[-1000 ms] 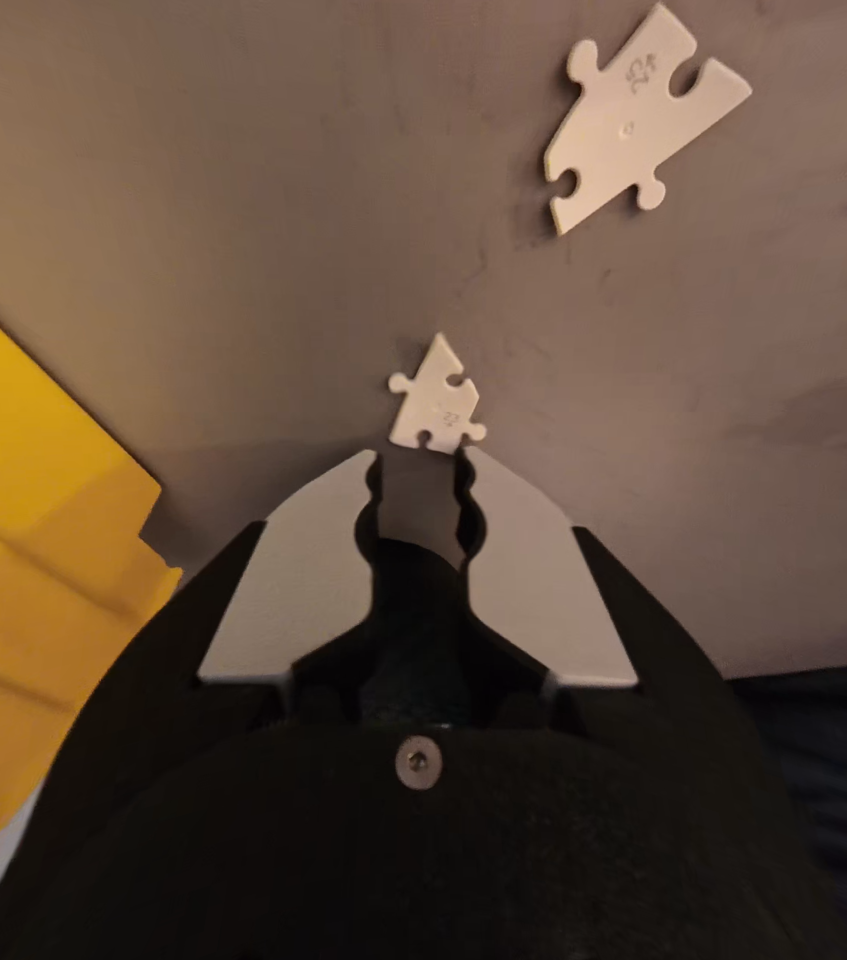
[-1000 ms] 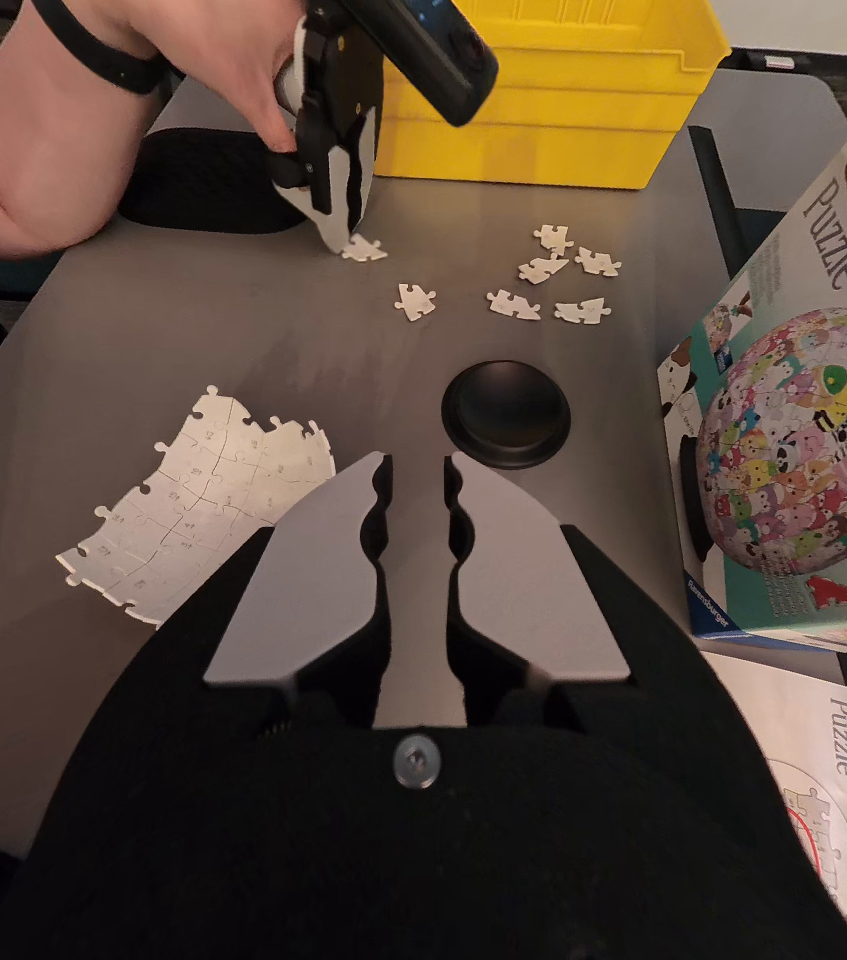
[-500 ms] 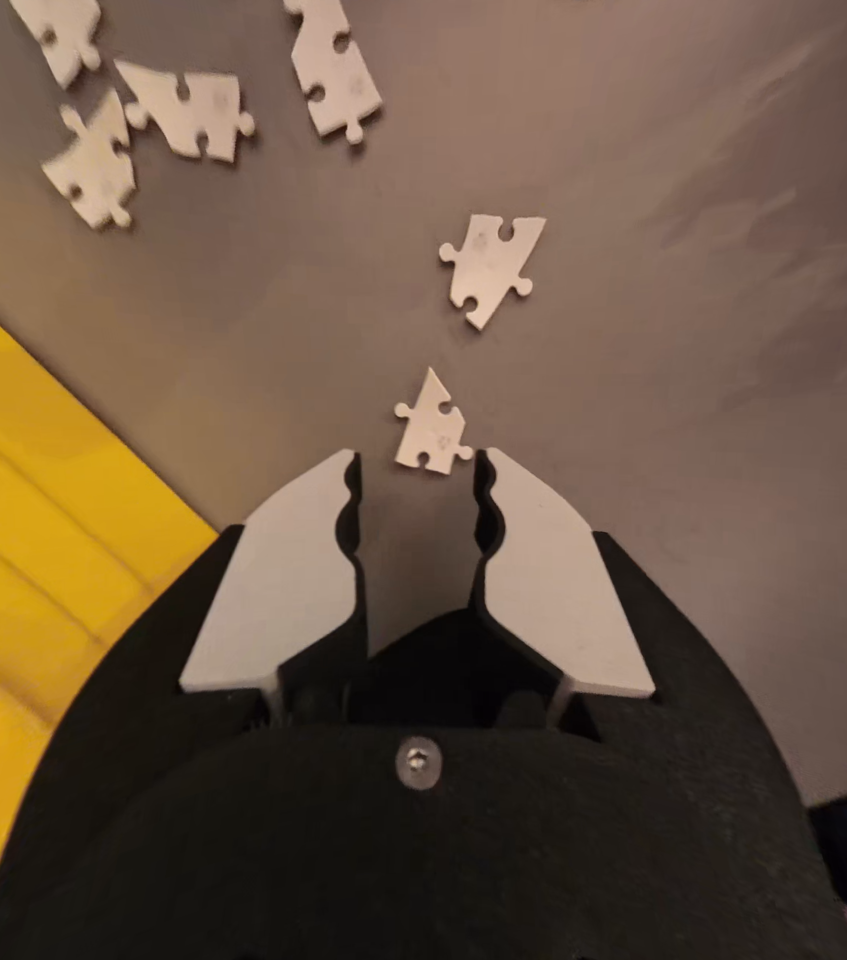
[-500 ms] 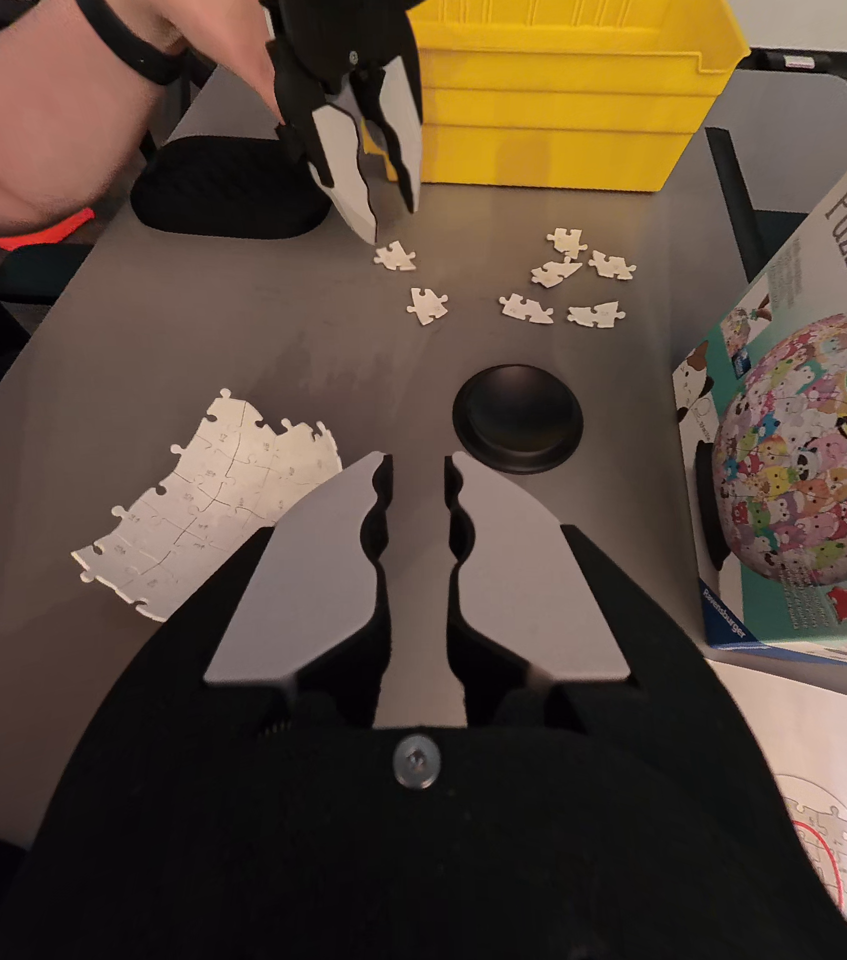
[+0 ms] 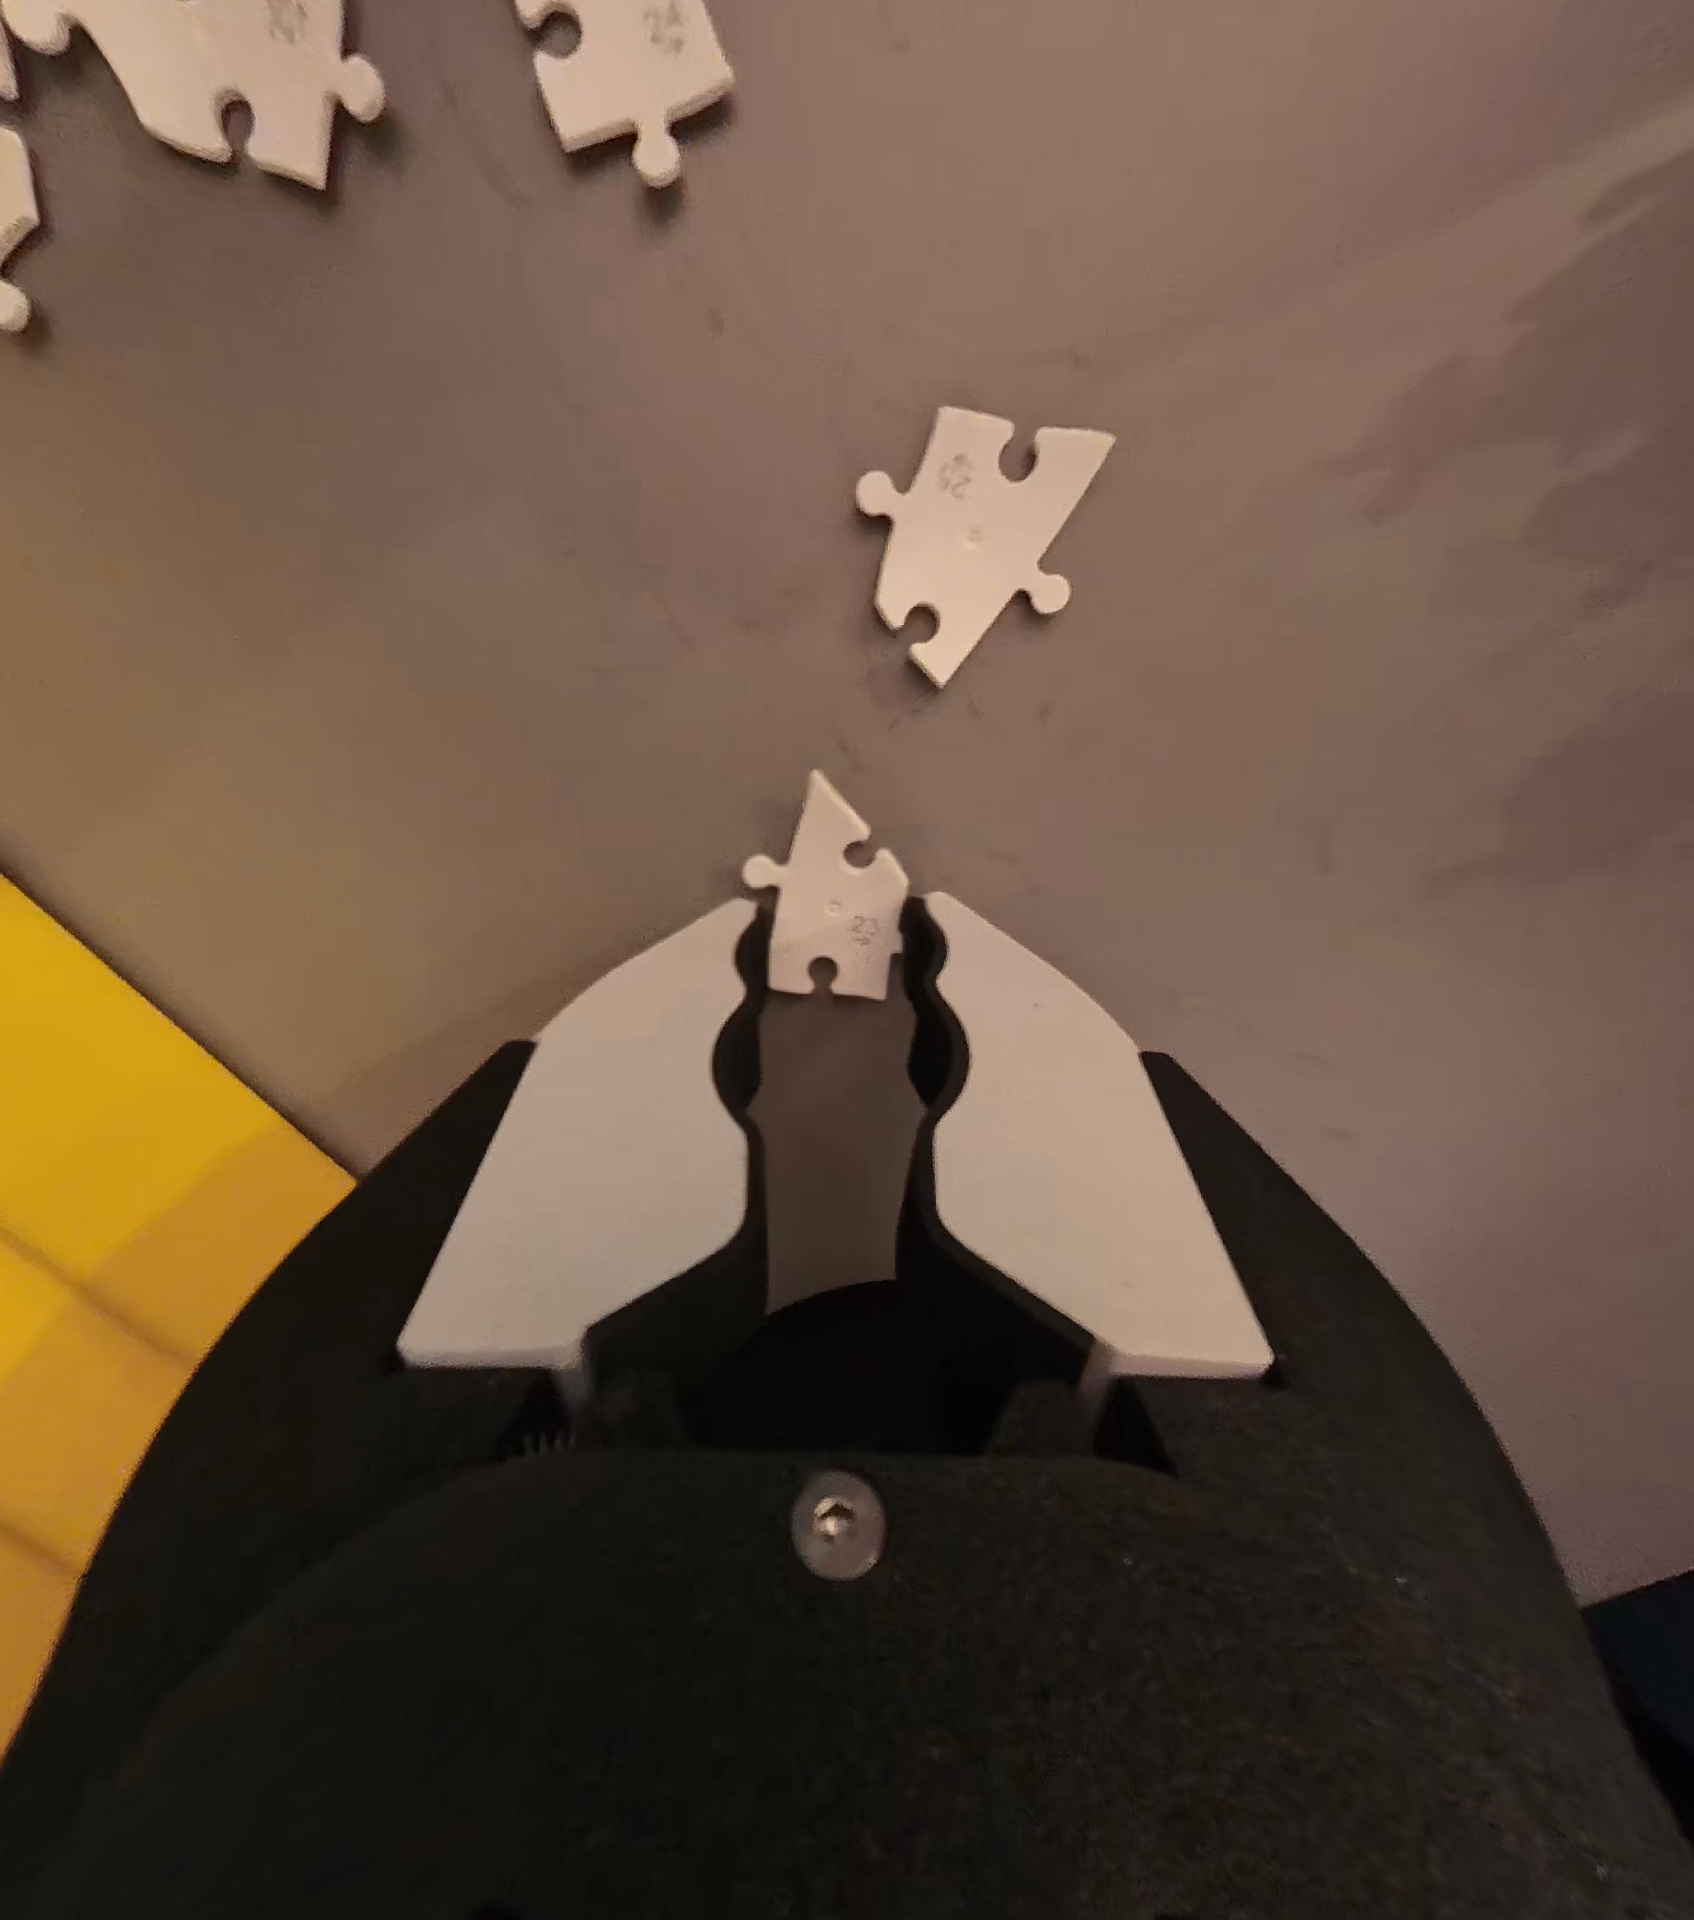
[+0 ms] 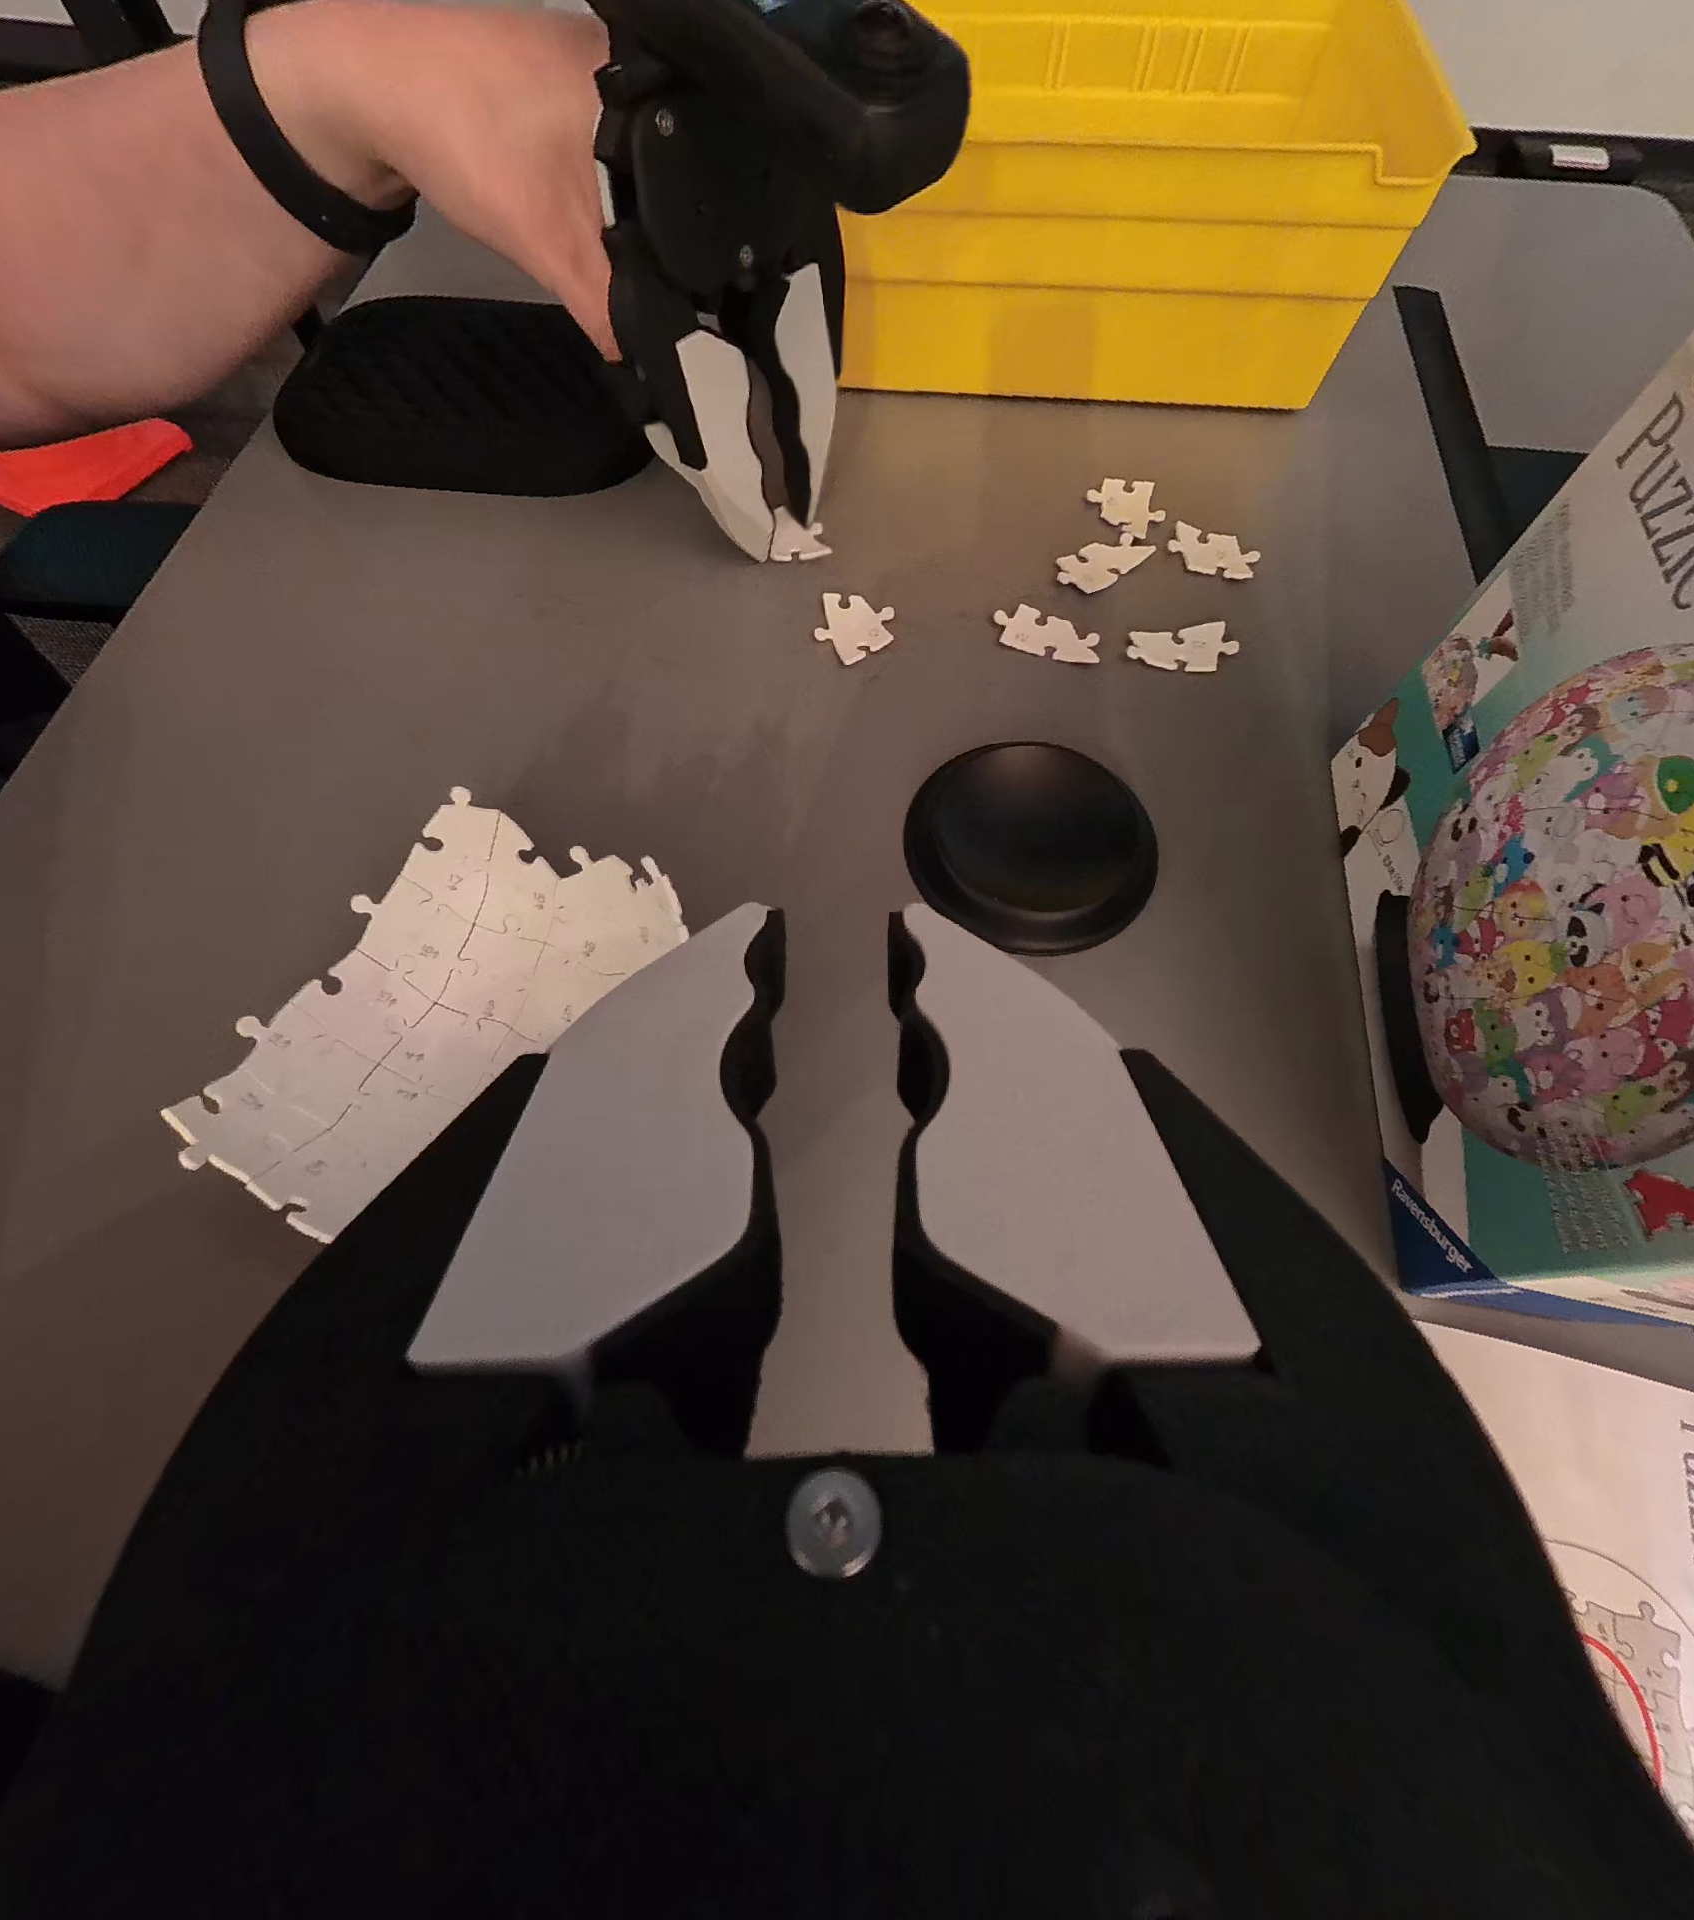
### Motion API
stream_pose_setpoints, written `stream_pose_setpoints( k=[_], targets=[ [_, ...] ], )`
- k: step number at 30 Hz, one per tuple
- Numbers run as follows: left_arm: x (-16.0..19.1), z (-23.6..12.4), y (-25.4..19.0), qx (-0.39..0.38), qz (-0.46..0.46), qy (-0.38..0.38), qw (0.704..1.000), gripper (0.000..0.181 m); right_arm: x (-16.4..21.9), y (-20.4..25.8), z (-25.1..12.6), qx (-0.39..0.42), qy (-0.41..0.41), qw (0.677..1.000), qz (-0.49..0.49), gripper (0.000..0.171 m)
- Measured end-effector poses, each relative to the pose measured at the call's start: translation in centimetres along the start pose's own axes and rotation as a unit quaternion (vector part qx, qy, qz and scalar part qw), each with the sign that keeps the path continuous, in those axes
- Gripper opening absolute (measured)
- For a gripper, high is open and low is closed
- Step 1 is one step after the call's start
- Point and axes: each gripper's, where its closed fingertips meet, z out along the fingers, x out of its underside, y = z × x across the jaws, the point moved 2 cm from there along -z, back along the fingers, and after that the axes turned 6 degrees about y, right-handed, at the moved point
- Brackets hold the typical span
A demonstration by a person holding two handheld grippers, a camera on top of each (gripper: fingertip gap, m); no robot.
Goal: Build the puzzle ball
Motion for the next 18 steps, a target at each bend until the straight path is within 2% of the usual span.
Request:
stream_pose_setpoints(
  k=[5, 10, 13, 18],
  targets=[
    [0.3, -0.1, -0.2, -0.032, 0.009, -0.008, 0.999, 0.023, -0.3, 0.2, -0.1, -0.001, -0.006, 1.000, -0.003, 0.019],
    [0.1, -1.5, -0.2, -0.047, -0.014, -0.056, 0.997, 0.023, -1.3, 0.5, 0.2, -0.005, -0.022, 1.000, 0.008, 0.020],
    [-1.3, -4.5, -1.3, -0.067, -0.018, -0.121, 0.990, 0.023, -3.6, 0.8, 0.9, -0.014, -0.065, 0.996, 0.056, 0.021],
    [-5.8, -11.2, -6.7, -0.096, 0.023, -0.267, 0.959, 0.023, -7.1, 2.4, 3.4, -0.015, -0.109, 0.983, 0.144, 0.025]
  ],
)
